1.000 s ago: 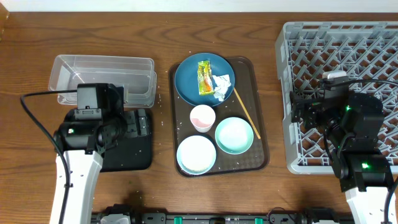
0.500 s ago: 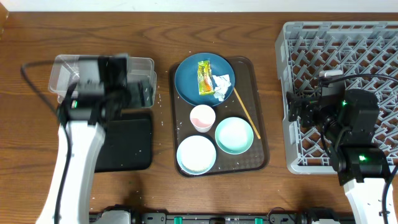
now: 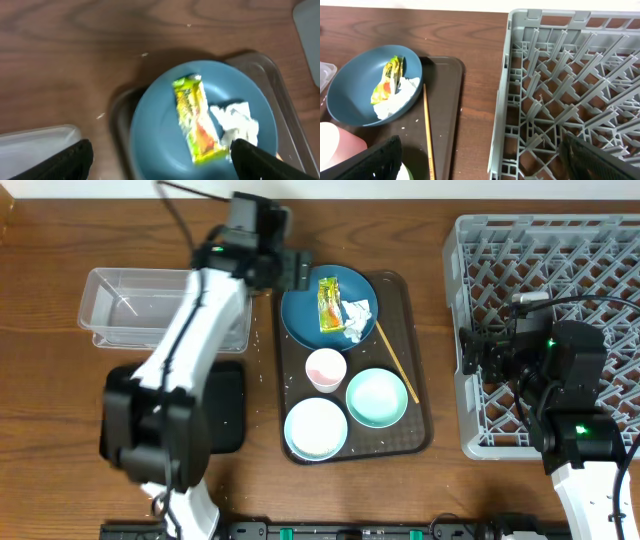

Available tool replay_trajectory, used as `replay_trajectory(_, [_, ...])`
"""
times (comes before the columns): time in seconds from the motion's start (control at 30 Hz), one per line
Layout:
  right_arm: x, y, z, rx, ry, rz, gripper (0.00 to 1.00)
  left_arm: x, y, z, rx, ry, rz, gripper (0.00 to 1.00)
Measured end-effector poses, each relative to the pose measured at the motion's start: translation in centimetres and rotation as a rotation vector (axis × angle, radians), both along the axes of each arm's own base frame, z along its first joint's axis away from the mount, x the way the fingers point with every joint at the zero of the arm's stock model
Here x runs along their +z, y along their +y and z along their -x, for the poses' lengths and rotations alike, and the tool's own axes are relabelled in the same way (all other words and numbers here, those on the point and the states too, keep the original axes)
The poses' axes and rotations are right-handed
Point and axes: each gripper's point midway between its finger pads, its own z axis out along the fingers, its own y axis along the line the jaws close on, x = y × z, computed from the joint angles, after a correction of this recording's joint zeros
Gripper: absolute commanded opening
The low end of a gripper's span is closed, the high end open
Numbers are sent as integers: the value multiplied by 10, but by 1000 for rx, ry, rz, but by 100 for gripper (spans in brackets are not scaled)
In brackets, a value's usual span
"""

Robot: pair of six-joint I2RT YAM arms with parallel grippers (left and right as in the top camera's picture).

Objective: Sort waste into correct bins and load items into the dishwasher rack
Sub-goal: 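Reach the left gripper to the yellow wrapper on the blue plate, then lift the yellow wrapper and drop it into the clear container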

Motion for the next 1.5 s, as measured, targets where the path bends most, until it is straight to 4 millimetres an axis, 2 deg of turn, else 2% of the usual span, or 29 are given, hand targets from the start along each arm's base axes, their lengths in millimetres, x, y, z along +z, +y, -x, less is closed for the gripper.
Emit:
replay_trajectory(0.2, [0,0,0,0,0,0,99,-46,-43,-7,-72,15,-17,90])
replay_trajectory(0.4, [0,0,0,0,0,0,99,-75,-69,-6,-118,30,-23,90])
replay_trajectory(0.67, [-1,0,0,0,3,0,99,-93,-68,-7,-115,54,-34,86])
replay_trajectory(0.87, [-1,0,1,0,4,0,99,-99,-67,-4,-117,71,-41,77])
replay_trajectory(1.1, [-1,0,1,0,7,0,99,-103,-66,-1,-118,83,-46,77])
replay_trajectory(1.33, [-1,0,1,0,7,0,99,-124,-61,12,-118,134,-63,77])
replay_trajectory(1.5, [-1,0,1,-1,7,-2,99,-128,-60,12,-117,143,-66,64])
